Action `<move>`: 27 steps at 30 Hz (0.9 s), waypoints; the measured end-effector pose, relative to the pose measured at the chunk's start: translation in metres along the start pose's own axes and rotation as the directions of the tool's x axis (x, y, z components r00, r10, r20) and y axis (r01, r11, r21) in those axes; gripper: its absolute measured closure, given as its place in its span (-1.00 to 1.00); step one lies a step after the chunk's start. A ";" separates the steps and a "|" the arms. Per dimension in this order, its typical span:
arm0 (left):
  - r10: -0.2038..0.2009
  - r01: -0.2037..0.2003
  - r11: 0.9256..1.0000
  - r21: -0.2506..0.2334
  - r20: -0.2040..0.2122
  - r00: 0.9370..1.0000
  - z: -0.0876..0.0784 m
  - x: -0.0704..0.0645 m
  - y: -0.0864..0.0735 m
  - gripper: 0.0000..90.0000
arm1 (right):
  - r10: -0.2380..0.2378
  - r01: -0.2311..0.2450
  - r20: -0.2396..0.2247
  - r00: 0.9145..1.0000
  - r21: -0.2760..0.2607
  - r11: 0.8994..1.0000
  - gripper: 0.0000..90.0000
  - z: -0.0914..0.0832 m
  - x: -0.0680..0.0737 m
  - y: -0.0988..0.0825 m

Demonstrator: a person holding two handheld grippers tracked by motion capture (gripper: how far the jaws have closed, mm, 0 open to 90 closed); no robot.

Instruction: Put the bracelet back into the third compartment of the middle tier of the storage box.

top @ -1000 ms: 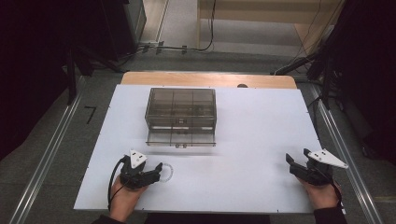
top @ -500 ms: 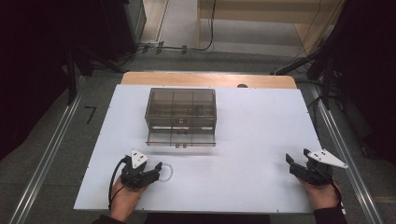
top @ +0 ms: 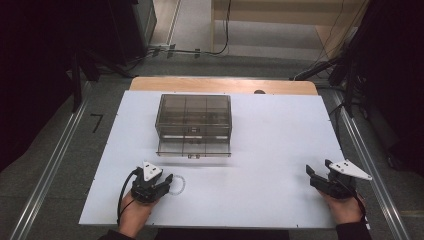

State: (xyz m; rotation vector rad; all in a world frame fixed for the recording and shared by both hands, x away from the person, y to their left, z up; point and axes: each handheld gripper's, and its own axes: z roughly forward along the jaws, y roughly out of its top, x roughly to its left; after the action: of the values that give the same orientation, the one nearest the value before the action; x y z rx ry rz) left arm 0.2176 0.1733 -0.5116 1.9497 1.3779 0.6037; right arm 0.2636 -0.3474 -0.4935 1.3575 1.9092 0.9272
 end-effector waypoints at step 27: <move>0.075 -0.076 0.997 0.016 0.050 0.996 0.000 -0.001 -0.001 0.91 | 0.000 0.000 0.006 1.000 0.007 1.000 -0.38 0.001 0.000 -0.002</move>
State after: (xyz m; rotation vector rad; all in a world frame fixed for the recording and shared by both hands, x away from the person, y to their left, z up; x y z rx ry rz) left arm 0.2163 0.1722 -0.5121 2.0250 1.2877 0.5760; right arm 0.2635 -0.3480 -0.4952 1.3632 1.9101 0.9161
